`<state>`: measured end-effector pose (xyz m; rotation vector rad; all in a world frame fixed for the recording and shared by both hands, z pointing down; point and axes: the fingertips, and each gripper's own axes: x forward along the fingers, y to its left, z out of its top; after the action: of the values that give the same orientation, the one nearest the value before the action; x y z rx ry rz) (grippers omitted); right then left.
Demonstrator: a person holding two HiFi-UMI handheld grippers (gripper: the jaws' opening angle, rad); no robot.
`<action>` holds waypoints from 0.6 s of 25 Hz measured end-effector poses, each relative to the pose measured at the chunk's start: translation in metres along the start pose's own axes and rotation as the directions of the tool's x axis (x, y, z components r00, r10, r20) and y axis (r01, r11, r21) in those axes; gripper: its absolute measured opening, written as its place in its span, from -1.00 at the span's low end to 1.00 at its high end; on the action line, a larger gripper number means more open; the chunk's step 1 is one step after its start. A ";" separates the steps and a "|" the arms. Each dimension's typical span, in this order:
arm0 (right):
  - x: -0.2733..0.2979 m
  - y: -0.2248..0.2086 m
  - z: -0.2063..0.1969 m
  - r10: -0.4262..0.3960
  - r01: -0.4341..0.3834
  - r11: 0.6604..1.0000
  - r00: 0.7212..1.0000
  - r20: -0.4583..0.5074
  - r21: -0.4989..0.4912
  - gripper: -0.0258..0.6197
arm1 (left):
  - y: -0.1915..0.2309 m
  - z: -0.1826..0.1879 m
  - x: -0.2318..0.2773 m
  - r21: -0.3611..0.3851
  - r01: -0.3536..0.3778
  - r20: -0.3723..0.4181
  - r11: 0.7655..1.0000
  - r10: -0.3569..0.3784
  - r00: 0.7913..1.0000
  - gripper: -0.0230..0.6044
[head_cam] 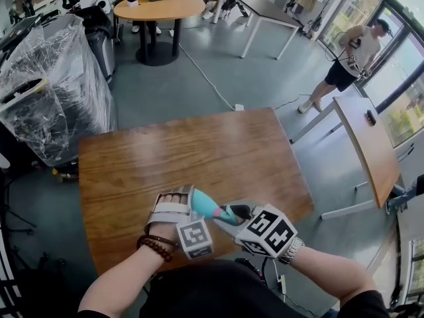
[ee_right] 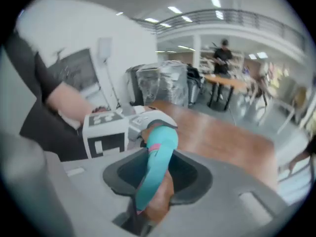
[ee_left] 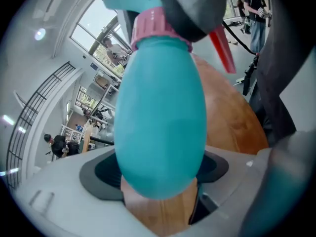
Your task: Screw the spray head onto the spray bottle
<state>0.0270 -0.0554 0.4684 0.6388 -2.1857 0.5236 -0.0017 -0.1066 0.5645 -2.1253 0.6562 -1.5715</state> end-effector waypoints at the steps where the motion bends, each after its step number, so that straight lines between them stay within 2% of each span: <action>1: 0.002 -0.003 0.000 0.035 -0.037 0.988 0.999 0.012 0.151 -0.55 | 0.001 -0.002 0.000 -0.003 -0.008 -0.001 1.000 0.008 1.000 0.46; 3: 0.005 -0.005 -0.002 0.087 -0.094 0.930 0.996 0.036 0.355 -0.55 | -0.002 -0.006 0.003 0.014 -0.011 -0.016 1.000 0.011 1.000 0.47; 5: 0.005 -0.006 -0.004 0.103 -0.111 0.898 0.994 0.042 0.426 -0.55 | -0.006 -0.006 0.005 0.024 -0.003 -0.023 1.000 0.004 1.000 0.47; 7: 0.005 -0.005 -0.004 0.095 -0.103 0.906 0.995 0.040 0.411 -0.54 | -0.008 -0.003 0.005 -0.001 0.008 -0.007 1.000 -0.008 1.000 0.47; 9: 0.004 -0.003 0.000 0.075 -0.085 0.935 0.996 0.041 0.345 -0.53 | -0.013 -0.002 0.006 -0.037 0.038 0.012 0.999 -0.037 0.999 0.47; 10: 0.002 -0.003 0.003 0.062 -0.074 0.951 0.997 0.047 0.301 -0.46 | -0.015 -0.002 0.008 -0.067 0.061 0.025 0.996 -0.060 0.998 0.47; 11: -0.001 -0.003 0.006 0.047 -0.061 0.964 0.997 0.059 0.259 -0.29 | -0.018 -0.002 0.010 -0.107 0.089 0.043 0.990 -0.085 0.995 0.47; 13: -0.011 -0.006 0.014 0.015 -0.036 0.979 0.994 0.104 0.198 -0.21 | -0.023 -0.005 0.016 -0.208 0.151 0.086 0.966 -0.136 0.987 0.47; 15: -0.025 -0.012 0.024 -0.017 -0.012 0.985 0.986 0.165 0.172 -0.20 | -0.024 -0.009 0.024 -0.317 0.211 0.137 0.925 -0.175 0.975 0.47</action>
<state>0.0343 -0.0712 0.4361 0.8033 -2.3112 0.6855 -0.0017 -0.1016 0.5993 -2.5717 0.7355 -1.5189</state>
